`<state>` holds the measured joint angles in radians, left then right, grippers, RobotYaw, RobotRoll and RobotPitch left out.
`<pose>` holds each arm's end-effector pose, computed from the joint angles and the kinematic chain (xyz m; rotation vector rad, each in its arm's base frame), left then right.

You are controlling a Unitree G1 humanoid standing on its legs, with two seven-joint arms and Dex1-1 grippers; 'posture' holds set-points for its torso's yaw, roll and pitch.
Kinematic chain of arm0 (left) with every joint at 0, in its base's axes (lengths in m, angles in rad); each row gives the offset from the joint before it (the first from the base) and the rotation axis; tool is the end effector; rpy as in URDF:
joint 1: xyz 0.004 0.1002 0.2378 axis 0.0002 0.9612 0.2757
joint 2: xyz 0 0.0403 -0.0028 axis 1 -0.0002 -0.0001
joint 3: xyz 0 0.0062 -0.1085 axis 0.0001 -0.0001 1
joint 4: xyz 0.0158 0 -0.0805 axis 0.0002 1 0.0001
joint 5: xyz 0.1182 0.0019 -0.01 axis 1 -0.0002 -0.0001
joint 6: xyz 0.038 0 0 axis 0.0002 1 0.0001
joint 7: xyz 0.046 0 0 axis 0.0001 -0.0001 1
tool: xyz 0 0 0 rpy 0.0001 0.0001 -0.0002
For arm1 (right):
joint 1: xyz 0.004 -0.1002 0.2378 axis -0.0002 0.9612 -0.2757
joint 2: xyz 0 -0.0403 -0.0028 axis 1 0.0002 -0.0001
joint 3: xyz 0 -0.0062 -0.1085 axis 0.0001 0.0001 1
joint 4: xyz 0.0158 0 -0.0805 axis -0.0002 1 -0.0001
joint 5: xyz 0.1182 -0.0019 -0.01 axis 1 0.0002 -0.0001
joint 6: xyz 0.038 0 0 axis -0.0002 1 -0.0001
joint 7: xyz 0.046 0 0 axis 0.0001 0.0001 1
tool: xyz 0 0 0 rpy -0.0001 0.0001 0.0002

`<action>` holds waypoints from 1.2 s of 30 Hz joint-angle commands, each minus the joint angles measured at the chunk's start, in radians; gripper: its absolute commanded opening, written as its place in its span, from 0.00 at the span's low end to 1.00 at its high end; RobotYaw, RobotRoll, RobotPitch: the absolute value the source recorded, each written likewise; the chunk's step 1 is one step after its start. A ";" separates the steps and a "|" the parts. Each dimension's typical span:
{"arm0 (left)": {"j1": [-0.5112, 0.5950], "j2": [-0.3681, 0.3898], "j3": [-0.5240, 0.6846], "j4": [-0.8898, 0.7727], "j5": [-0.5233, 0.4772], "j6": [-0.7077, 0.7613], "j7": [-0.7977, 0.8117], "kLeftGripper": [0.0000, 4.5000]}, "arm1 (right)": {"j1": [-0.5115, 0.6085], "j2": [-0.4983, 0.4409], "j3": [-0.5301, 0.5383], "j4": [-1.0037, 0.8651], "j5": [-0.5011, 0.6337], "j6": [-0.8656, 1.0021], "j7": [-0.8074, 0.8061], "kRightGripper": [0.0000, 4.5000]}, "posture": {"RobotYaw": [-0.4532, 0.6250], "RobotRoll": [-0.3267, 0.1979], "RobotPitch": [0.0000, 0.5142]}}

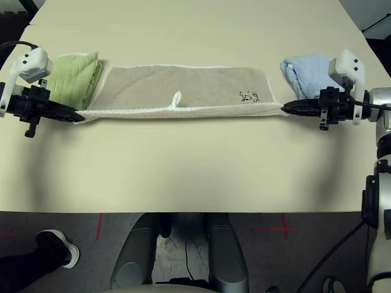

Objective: Fold the towel and set it aside.

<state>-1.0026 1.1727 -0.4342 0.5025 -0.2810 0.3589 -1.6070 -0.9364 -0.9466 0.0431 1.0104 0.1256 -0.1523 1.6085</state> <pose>0.3111 0.3256 0.2967 0.6348 0.6450 -1.1262 0.3133 -0.3761 0.2357 -0.5576 0.3287 1.0612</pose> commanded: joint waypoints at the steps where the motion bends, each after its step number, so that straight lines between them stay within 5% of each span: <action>1: 0.033 0.080 -0.068 -0.036 -0.025 -0.013 -0.007 0.01 | 0.068 -0.086 0.096 -0.076 0.061 0.039 0.006 0.00 | 0.41 0.62 0.64; 7: 0.047 0.140 -0.133 -0.080 -0.060 -0.039 -0.007 0.01 | 0.149 -0.209 0.235 -0.213 0.199 0.102 0.006 0.00 | 0.42 0.62 0.64; 12: 0.010 0.106 -0.133 -0.025 -0.041 -0.059 -0.007 0.01 | 0.142 -0.196 0.222 -0.255 0.262 0.166 0.006 0.00 | 0.41 0.62 0.64; 23: -0.193 -0.111 -0.012 0.305 0.150 -0.177 -0.004 0.01 | -0.038 -0.082 0.112 -0.036 0.128 0.120 -0.017 0.00 | 0.42 0.62 0.64; 36: -0.361 -0.295 0.087 0.620 0.340 -0.375 0.145 0.01 | -0.137 -0.029 0.082 0.196 -0.084 -0.087 -0.268 0.00 | 0.41 0.62 0.63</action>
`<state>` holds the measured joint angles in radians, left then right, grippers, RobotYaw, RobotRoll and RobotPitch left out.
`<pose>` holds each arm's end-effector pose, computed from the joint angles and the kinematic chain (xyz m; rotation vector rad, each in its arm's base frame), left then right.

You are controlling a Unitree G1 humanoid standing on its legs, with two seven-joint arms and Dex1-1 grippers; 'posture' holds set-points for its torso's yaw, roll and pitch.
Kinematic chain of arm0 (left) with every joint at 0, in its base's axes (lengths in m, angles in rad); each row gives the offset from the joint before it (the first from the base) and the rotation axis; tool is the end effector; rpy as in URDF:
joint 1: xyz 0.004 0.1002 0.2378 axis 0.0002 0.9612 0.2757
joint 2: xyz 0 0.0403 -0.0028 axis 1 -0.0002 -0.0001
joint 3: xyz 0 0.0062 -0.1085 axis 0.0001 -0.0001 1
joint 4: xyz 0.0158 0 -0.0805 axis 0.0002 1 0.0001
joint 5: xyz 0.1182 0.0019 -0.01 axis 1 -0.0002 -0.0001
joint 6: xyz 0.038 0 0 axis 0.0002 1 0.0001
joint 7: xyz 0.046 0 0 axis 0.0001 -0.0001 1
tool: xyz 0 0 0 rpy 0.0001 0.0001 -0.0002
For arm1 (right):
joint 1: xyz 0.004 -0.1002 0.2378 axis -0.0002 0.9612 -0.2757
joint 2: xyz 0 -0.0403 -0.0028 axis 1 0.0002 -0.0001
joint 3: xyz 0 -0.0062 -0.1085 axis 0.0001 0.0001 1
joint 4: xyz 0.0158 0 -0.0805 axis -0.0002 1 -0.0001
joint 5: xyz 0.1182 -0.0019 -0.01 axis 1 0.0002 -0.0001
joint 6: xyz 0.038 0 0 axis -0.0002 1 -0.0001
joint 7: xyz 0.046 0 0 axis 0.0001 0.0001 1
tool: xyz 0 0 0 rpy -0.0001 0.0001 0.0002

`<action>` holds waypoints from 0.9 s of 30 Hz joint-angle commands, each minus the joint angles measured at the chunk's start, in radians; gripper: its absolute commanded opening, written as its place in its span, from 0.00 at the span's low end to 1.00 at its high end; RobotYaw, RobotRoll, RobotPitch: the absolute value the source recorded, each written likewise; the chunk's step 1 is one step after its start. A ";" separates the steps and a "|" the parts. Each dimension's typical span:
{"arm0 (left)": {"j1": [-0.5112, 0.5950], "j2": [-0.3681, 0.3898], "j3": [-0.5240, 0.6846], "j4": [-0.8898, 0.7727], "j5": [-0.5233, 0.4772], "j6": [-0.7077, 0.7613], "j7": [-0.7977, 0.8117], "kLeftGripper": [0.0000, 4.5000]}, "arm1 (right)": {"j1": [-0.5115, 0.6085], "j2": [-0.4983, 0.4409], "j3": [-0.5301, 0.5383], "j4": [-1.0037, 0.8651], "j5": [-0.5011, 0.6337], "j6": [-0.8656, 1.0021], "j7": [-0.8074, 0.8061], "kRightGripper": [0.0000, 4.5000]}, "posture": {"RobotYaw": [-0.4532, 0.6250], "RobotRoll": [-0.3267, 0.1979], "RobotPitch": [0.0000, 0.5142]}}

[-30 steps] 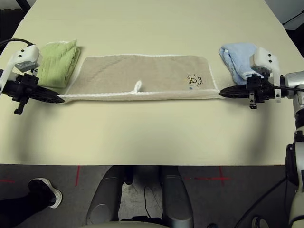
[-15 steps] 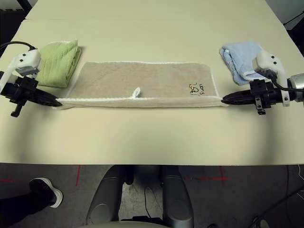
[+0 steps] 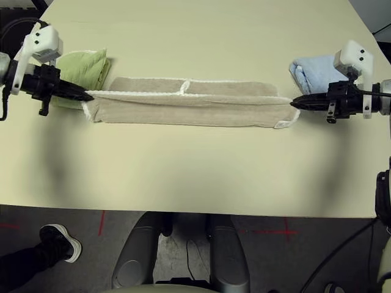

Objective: Fold the towel and set it aside.

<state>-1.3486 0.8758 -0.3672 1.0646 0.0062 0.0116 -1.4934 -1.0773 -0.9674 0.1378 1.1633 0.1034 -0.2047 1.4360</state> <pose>0.3547 0.3075 0.3197 0.7752 0.4172 -0.9923 0.3176 -0.3790 0.2538 -0.6129 0.3022 0.8650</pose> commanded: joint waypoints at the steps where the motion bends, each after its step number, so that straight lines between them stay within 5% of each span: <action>1: -0.019 -0.006 0.025 0.069 0.061 -0.036 0.038 0.01 | 0.001 -0.001 -0.012 0.048 -0.076 -0.046 -0.129 0.00 | 0.41 0.62 0.63; 27: -0.039 -0.113 0.101 0.194 0.197 -0.141 0.329 0.01 | -0.078 0.083 0.001 0.105 -0.255 -0.096 -0.423 0.00 | 0.41 0.62 0.63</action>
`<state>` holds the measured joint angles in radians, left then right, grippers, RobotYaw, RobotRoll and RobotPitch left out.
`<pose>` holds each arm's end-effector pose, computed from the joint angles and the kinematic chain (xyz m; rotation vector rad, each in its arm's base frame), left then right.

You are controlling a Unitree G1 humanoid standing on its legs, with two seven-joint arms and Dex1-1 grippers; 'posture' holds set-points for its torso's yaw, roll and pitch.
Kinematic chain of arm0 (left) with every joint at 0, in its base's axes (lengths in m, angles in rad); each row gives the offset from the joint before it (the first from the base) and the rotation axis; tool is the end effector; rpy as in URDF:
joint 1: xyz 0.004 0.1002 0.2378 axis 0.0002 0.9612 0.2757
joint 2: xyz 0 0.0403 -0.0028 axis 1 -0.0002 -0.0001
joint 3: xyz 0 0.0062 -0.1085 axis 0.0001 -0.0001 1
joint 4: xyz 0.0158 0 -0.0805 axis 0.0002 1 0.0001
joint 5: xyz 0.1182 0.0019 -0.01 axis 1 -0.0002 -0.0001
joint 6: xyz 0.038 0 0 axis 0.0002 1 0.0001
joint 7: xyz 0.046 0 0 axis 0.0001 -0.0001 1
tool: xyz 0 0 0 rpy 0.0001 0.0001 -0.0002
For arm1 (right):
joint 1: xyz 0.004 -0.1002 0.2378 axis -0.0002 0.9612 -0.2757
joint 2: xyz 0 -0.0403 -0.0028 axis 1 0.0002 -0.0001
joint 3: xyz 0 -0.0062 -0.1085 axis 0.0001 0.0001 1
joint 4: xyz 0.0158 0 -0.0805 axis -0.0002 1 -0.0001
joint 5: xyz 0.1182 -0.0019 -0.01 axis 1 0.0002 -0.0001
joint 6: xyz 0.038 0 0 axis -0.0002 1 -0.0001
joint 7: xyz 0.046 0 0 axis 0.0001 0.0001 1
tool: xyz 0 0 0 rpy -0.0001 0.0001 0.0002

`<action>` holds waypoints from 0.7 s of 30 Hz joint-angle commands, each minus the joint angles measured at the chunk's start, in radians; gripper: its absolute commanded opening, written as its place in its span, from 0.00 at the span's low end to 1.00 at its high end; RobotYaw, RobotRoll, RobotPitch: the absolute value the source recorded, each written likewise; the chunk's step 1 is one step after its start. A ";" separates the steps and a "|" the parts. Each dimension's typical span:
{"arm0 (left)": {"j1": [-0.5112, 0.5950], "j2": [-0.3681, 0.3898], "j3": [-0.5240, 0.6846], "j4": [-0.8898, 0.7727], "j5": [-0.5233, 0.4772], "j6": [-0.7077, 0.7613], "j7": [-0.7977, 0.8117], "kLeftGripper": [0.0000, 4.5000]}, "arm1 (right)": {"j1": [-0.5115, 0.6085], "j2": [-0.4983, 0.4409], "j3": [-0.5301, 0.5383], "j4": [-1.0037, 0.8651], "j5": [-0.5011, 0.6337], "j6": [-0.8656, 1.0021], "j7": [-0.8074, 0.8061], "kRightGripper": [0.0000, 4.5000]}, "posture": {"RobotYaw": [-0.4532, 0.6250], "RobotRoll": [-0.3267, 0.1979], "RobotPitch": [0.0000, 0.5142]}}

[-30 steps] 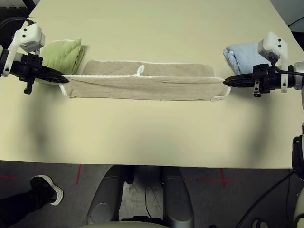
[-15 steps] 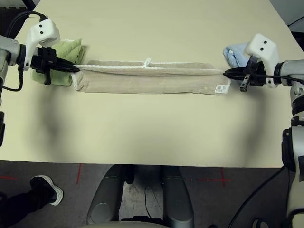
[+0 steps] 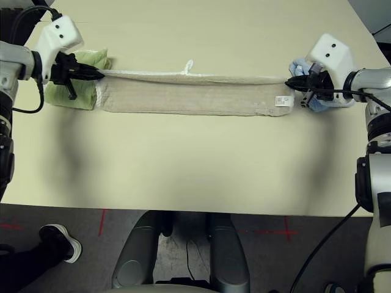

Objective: Fold the towel and set it aside.

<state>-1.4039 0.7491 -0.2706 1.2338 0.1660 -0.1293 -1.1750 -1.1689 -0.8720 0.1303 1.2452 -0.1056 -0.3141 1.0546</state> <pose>0.3713 0.2862 0.3070 0.8527 0.2643 -0.7634 0.3393 -0.3502 0.2551 -0.7933 0.2002 0.5875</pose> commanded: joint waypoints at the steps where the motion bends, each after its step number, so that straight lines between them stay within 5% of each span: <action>1: 0.026 0.013 0.000 0.026 0.045 0.001 0.015 0.01 | 0.012 -0.007 0.015 0.021 -0.058 0.014 -0.061 0.00 | 0.41 0.62 0.63; 4: 0.044 0.007 -0.002 0.030 0.063 -0.008 0.047 0.01 | 0.009 0.004 0.026 0.019 -0.086 0.022 -0.087 0.00 | 0.41 0.62 0.63; 7: 0.058 -0.003 0.000 0.035 0.080 -0.004 0.092 0.15 | 0.004 0.015 0.023 0.015 -0.101 0.022 -0.097 0.17 | 0.41 0.62 0.63; 17: 0.014 0.024 0.019 0.028 0.115 -0.050 0.185 0.96 | -0.028 -0.004 -0.032 0.008 -0.088 0.000 -0.161 0.96 | 0.41 0.62 0.62; 21: -0.014 0.042 0.036 0.027 0.117 -0.059 0.229 0.99 | -0.037 -0.020 -0.071 0.009 -0.078 -0.021 -0.226 0.99 | 0.41 0.62 0.62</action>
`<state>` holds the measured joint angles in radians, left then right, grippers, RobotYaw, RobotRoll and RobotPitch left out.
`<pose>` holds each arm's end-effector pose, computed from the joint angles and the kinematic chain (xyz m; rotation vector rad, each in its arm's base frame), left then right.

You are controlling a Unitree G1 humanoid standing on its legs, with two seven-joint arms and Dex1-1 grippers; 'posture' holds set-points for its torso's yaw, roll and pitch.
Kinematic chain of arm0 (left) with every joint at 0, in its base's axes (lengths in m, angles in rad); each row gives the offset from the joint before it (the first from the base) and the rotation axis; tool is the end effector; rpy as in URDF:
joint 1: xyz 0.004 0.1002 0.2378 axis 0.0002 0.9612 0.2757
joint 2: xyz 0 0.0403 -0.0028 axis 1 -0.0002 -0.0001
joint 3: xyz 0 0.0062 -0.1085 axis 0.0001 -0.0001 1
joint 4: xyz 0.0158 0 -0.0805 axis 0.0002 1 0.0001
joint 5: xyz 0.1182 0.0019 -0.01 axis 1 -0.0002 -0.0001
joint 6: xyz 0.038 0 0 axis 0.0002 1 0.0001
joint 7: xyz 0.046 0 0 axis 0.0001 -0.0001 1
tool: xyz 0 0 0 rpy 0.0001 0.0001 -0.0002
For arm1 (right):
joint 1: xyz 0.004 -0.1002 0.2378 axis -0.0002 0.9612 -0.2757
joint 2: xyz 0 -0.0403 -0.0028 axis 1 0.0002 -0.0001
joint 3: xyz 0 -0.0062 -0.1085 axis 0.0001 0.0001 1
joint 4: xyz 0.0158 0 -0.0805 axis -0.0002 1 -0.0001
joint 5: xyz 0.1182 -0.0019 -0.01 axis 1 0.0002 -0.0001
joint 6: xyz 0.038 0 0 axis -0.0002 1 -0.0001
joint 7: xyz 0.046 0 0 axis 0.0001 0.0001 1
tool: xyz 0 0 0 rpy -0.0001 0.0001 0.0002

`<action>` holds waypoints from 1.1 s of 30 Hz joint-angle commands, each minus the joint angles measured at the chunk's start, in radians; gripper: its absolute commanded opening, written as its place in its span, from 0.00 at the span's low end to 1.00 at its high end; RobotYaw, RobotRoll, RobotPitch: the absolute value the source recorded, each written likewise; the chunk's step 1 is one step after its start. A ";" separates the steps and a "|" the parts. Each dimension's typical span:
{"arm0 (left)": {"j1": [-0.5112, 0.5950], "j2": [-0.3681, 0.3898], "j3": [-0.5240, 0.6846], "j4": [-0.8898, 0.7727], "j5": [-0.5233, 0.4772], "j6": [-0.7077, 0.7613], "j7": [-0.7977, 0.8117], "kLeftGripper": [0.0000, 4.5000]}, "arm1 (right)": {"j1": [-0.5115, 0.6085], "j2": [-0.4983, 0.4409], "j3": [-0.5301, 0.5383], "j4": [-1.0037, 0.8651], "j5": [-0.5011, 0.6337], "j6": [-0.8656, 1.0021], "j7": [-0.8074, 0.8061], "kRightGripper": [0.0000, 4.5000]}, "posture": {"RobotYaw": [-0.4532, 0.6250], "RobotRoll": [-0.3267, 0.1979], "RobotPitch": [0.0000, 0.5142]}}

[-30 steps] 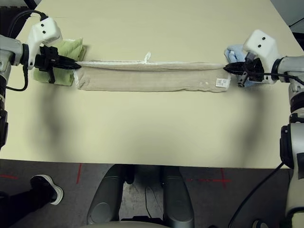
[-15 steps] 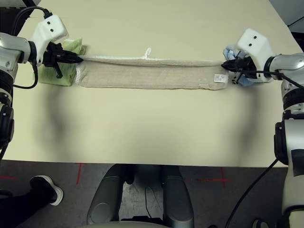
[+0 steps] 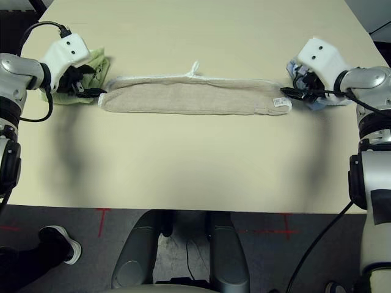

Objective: Fold the towel and set it aside.

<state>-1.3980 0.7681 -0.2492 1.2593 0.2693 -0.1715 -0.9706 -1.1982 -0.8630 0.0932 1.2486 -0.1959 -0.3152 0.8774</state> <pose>0.3678 0.2953 0.3047 0.9397 0.2267 -0.5475 0.3414 -0.3466 0.2634 -0.8469 0.1354 0.4153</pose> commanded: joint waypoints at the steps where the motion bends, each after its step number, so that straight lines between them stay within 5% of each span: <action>1: -0.026 0.027 0.022 0.001 0.011 -0.022 0.030 0.99 | -0.010 -0.032 -0.049 0.005 0.025 -0.029 -0.056 0.99 | 0.41 0.62 0.62; 7: -0.057 0.007 0.163 -0.014 -0.121 -0.001 -0.069 0.99 | 0.001 0.001 -0.218 -0.012 0.222 0.006 0.158 0.99 | 0.41 0.62 0.62; 14: 0.023 -0.077 0.306 -0.188 -0.360 0.249 -0.402 0.99 | 0.070 0.055 -0.317 -0.074 0.371 0.158 0.342 0.99 | 0.42 0.62 0.62; 22: 0.301 -0.107 0.257 -0.601 -0.435 0.293 -0.514 0.99 | 0.148 0.101 -0.328 -0.154 0.414 0.175 0.329 0.99 | 0.42 0.62 0.62; 33: 0.453 -0.114 0.206 -0.660 -0.430 0.147 -0.522 0.99 | 0.264 0.141 -0.411 -0.284 0.558 0.439 0.301 0.99 | 0.40 0.62 0.63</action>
<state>-0.9633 0.6440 -0.0269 0.6082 -0.1688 -0.0113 -1.4825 -0.9632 -0.7142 -0.2948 0.9899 0.3345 0.0649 1.1839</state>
